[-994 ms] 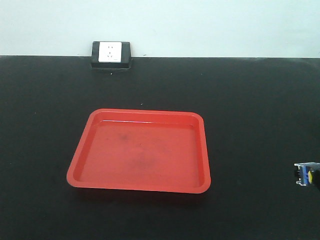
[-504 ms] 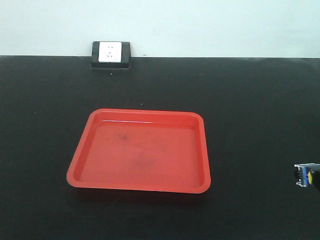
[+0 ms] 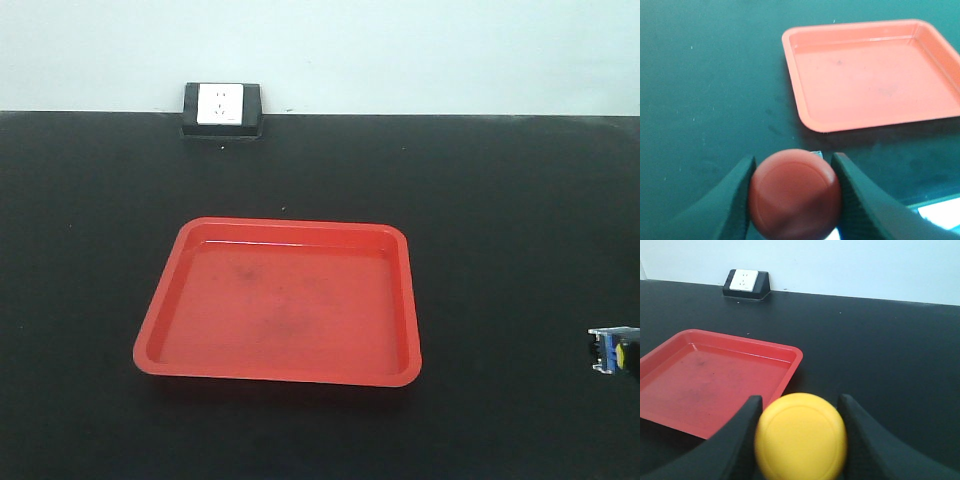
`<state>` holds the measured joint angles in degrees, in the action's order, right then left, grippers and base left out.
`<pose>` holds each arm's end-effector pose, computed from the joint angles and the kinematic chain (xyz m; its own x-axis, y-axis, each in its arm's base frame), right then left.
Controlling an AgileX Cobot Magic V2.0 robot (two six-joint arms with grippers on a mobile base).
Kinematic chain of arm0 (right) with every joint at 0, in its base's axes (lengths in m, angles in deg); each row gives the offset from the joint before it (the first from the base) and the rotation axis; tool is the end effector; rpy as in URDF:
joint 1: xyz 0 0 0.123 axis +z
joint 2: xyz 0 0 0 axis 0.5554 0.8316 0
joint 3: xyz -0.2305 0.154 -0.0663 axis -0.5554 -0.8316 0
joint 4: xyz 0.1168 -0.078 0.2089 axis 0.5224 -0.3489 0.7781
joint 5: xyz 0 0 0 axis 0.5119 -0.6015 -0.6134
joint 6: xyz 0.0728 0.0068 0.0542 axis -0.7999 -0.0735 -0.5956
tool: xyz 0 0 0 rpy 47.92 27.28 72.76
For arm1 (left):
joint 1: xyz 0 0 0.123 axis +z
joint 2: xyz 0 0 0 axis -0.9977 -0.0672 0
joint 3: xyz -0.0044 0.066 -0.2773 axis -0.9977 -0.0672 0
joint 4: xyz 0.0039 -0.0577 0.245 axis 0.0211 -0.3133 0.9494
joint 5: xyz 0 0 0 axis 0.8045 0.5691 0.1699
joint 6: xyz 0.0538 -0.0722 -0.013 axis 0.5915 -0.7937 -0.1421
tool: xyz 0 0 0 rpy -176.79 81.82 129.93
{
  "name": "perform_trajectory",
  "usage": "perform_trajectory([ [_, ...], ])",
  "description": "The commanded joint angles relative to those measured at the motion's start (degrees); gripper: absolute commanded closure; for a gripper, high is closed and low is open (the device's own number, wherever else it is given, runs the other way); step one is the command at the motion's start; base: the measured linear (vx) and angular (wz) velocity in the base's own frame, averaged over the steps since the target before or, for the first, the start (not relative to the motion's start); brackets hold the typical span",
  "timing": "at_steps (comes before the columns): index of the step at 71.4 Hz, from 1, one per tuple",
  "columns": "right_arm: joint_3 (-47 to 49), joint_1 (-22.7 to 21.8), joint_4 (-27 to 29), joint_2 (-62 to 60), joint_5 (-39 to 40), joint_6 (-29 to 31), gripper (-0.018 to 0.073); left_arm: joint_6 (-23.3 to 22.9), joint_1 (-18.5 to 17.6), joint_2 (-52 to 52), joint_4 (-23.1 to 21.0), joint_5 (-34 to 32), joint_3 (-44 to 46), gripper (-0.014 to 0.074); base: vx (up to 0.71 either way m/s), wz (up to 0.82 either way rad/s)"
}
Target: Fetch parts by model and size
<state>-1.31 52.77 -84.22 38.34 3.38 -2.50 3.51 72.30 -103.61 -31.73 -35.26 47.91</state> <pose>0.0679 0.0183 0.2887 -0.2731 -0.0572 -0.9603 -0.2670 0.9635 0.0185 0.0572 -0.0128 0.2953 -0.5286 0.0202 -0.8487 0.1729 0.9813 -0.0844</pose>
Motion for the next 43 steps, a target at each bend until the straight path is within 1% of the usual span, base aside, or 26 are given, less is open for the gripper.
perform_trajectory([
  [1, 1.75, 0.11, -0.59, 0.74, 4.21, 0.32, 0.0569, -0.10, -0.36, -0.56, -0.42, -6.27, 1.73, 0.0603, 0.00, 0.00],
  [8, 1.75, 0.11, -0.59, 0.74, 4.21, 0.32, 0.0569, -0.10, -0.36, -0.74, -0.42, -10.42, 2.08, 0.0601, 0.00, 0.00],
  [13, 1.75, 0.11, -0.59, 0.74, 4.21, 0.32, 0.0569, -0.10, -0.36, -2.18, -0.42, -11.97, 3.76, 0.0599, 0.00, 0.00],
  [22, 1.75, 0.11, -0.59, 0.74, 4.21, 0.32, 0.0569, 0.16, -0.36, -7.93, -0.37, -11.68, 9.09, 0.0595, 0.00, 0.00],
  [31, 1.75, 0.11, -0.59, 0.74, 4.21, 0.32, 0.0569, 0.87, -0.36, -16.33, -0.37, -10.70, 15.64, 0.0594, 0.00, 0.00],
  [37, 1.75, 0.11, -0.59, 0.74, 4.21, 0.32, 0.0569, 3.14, -0.36, -22.37, -1.03, -10.28, 19.71, 0.0594, 0.00, 0.00],
  [43, 1.75, 0.11, -0.59, 0.74, 4.21, 0.32, 0.0569, 7.32, -0.42, -28.29, -3.33, -10.35, 23.37, 0.0594, 0.00, 0.00],
])
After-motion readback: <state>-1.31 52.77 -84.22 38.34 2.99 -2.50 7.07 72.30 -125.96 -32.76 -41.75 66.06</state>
